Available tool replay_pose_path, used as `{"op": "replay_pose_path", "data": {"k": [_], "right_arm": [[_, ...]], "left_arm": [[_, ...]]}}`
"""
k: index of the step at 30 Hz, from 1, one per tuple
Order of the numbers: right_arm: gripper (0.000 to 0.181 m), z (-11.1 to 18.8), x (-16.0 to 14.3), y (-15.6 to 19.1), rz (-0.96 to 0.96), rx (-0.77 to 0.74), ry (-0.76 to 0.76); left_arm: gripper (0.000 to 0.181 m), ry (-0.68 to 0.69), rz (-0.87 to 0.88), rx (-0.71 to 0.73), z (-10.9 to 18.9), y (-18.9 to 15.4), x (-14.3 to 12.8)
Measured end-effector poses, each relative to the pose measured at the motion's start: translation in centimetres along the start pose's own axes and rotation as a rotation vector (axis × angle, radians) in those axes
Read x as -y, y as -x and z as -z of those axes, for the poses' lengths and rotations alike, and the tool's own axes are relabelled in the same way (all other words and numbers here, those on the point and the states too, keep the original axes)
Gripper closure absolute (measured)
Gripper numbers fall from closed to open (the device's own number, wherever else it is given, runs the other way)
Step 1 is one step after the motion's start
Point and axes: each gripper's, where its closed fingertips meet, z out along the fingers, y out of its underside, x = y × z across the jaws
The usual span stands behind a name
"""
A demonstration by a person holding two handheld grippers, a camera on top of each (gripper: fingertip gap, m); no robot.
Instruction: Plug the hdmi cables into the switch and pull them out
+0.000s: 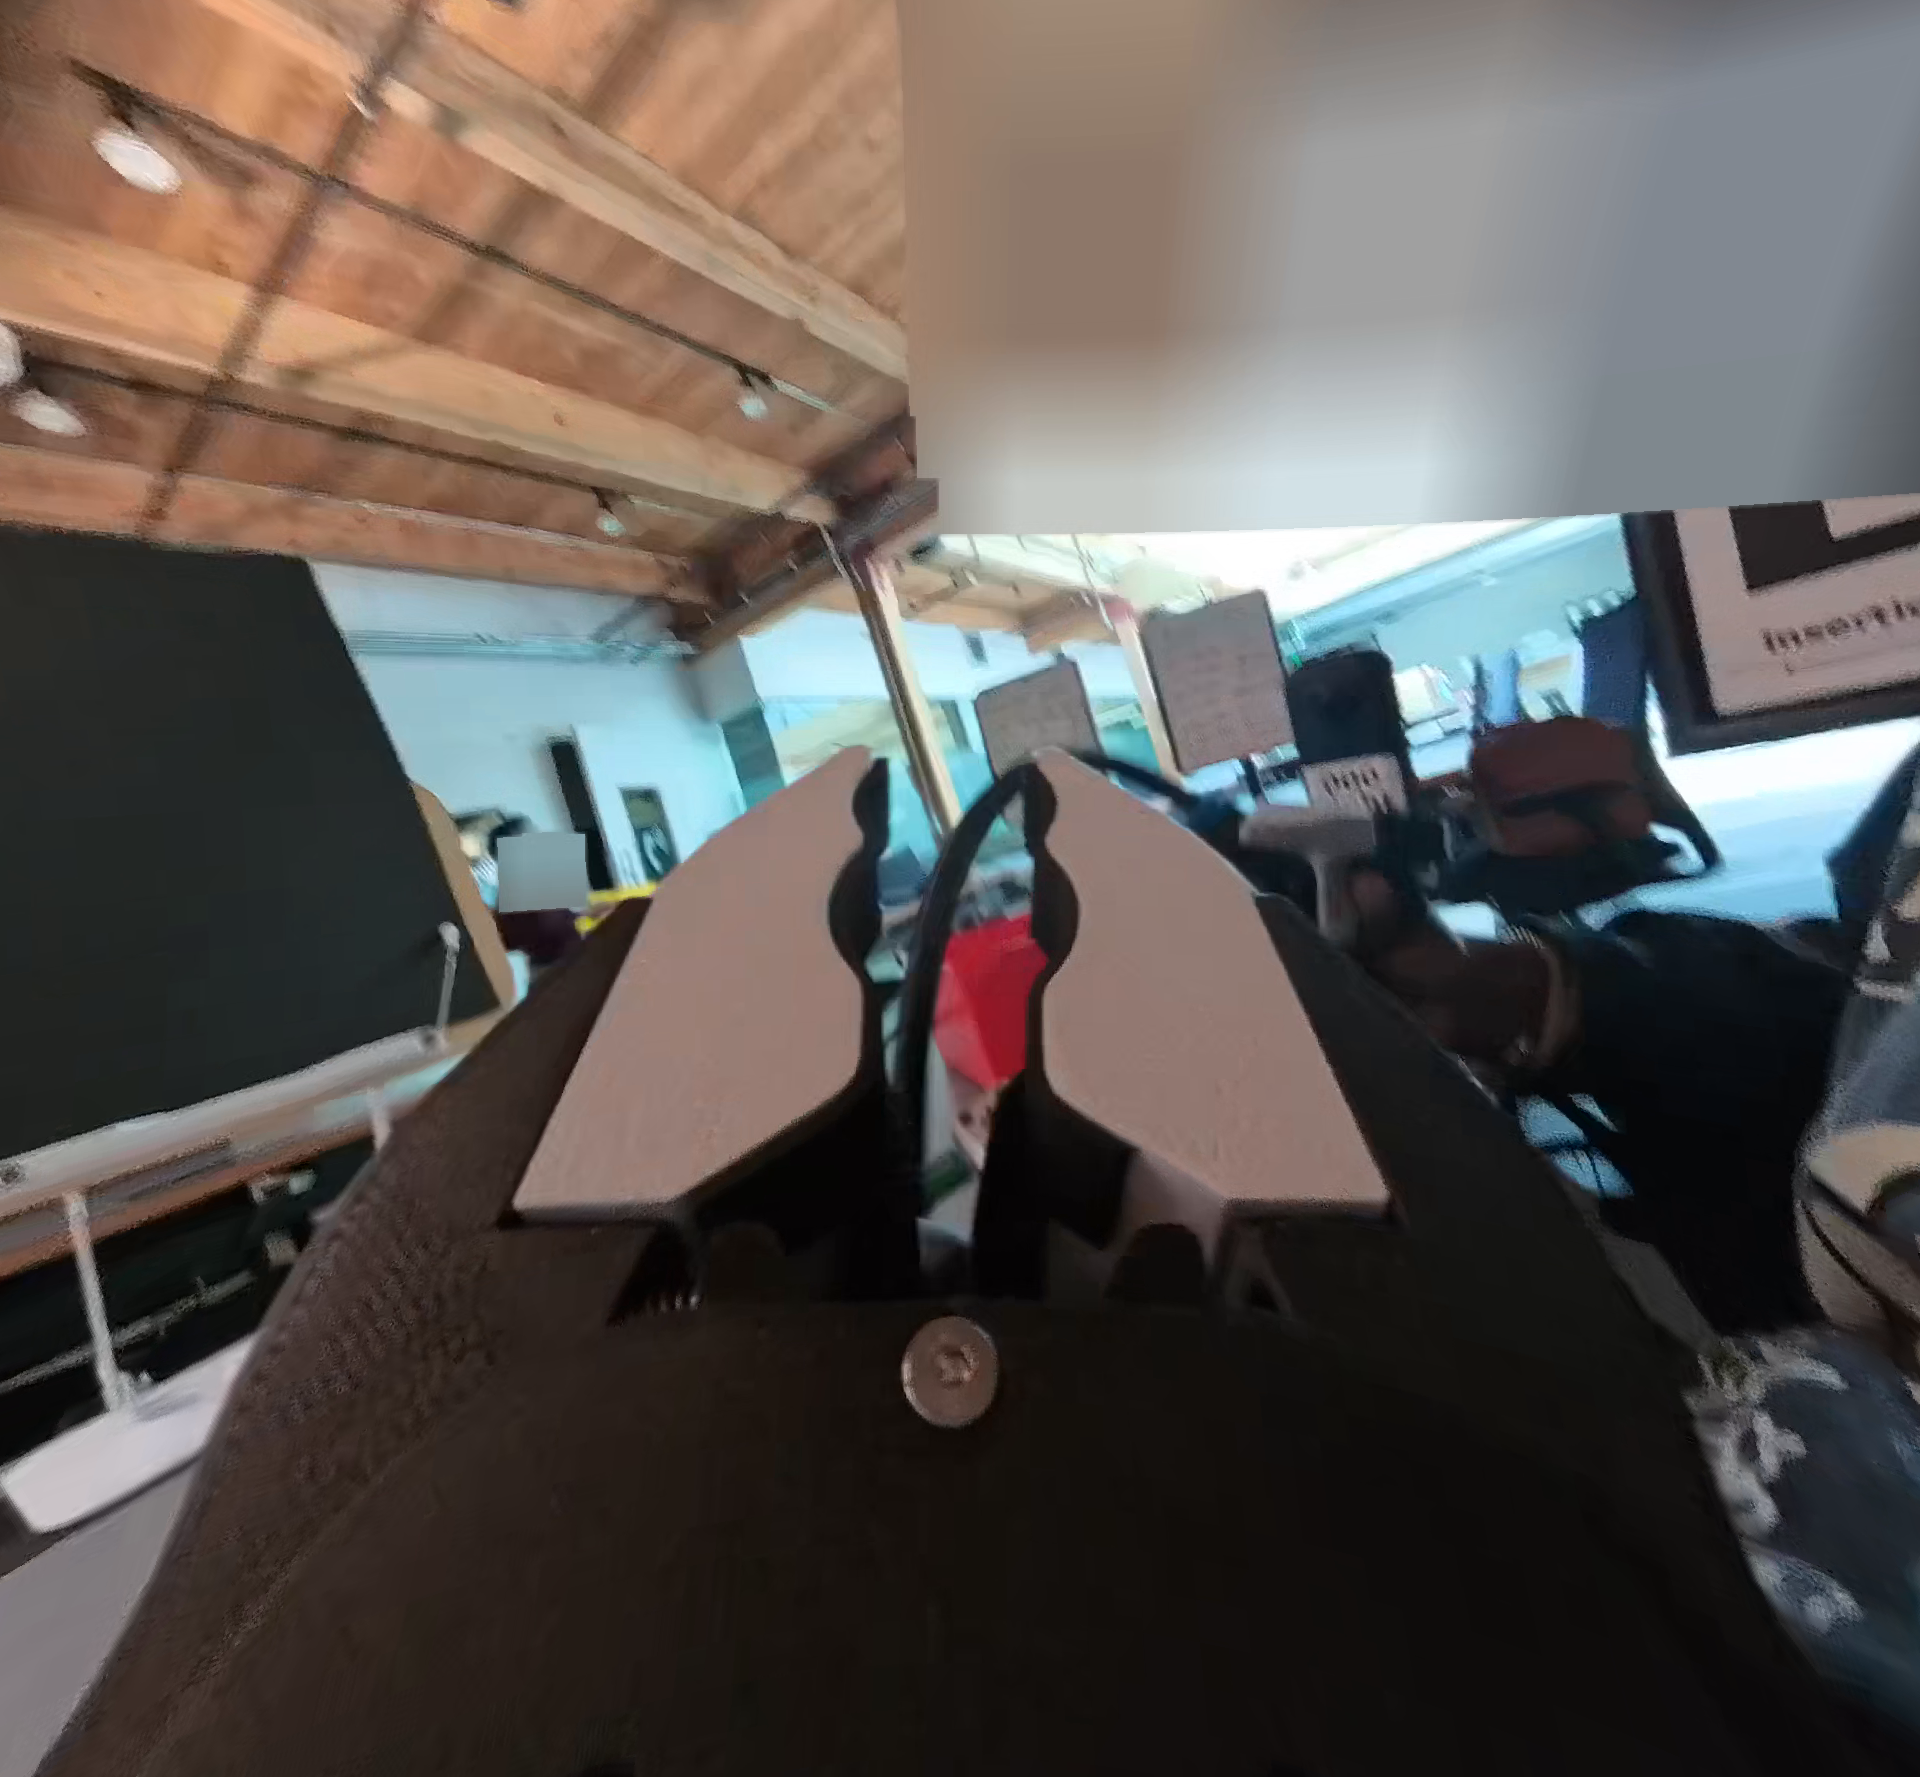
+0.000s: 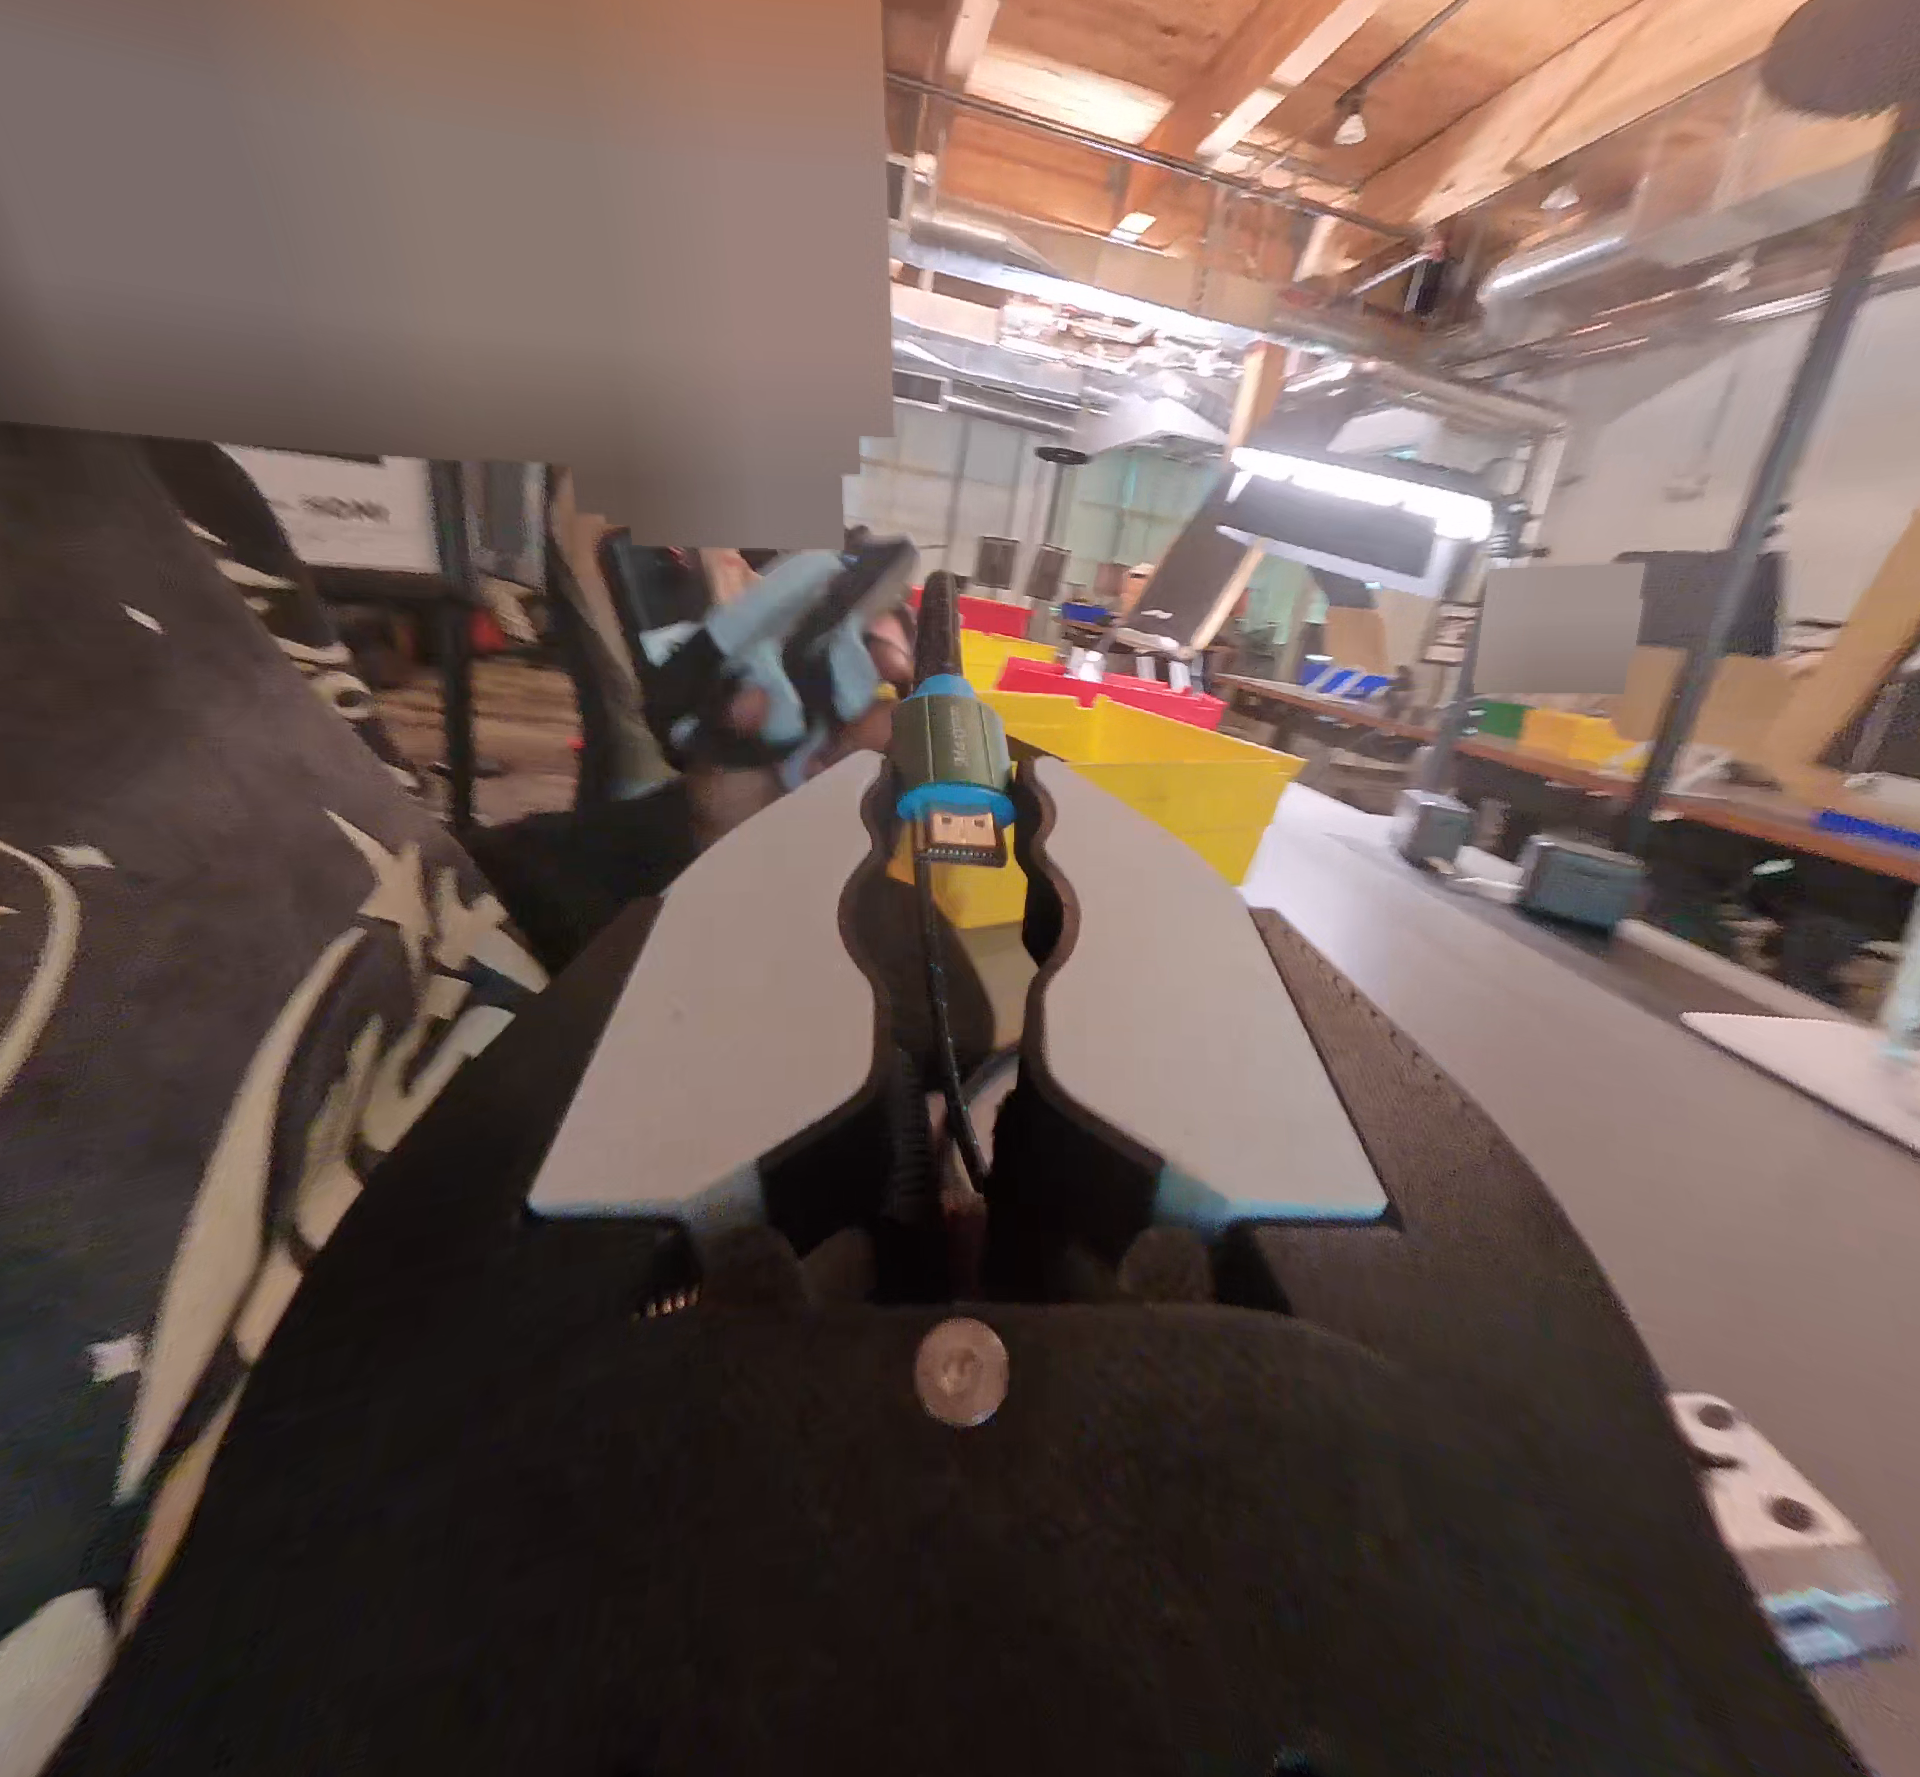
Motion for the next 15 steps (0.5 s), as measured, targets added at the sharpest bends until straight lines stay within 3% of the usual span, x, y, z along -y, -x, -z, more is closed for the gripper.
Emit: {"op": "replay_pose_path", "data": {"k": [2, 4, 6, 8, 11, 15], "right_arm": [[0.159, 0.0, -0.6, -0.5, 0.072, -0.044, 0.039], [0.159, -0.1, -0.9, -0.6, 0.11, -0.057, 0.052], [0.159, -0.2, -1.2, -0.4, 0.122, -0.051, 0.068], [0.159, -0.4, -1.4, 0.1, 0.129, -0.029, 0.072], [0.159, -0.7, -1.5, 1.4, 0.156, 0.031, 0.074], [0.159, -1.0, -2.1, 2.9, 0.19, 0.094, 0.101]], "left_arm": [[0.15, -0.064, 0.015, -0.01, 0.0, -0.4, 1.8], [0.15, -0.048, 0.111, -0.148, -0.4, -2.5, 2.4], [0.15, 0.061, 0.288, -0.343, -0.9, -5.4, 1.2], [0.142, 0.217, 0.441, -0.438, -1.5, -7.5, -1.5], [0.129, 0.39, 0.449, -0.342, -2.7, -8.2, -6.6], [0.126, 0.336, 0.482, -0.27, -3.5, -8.5, -7.3]]}}
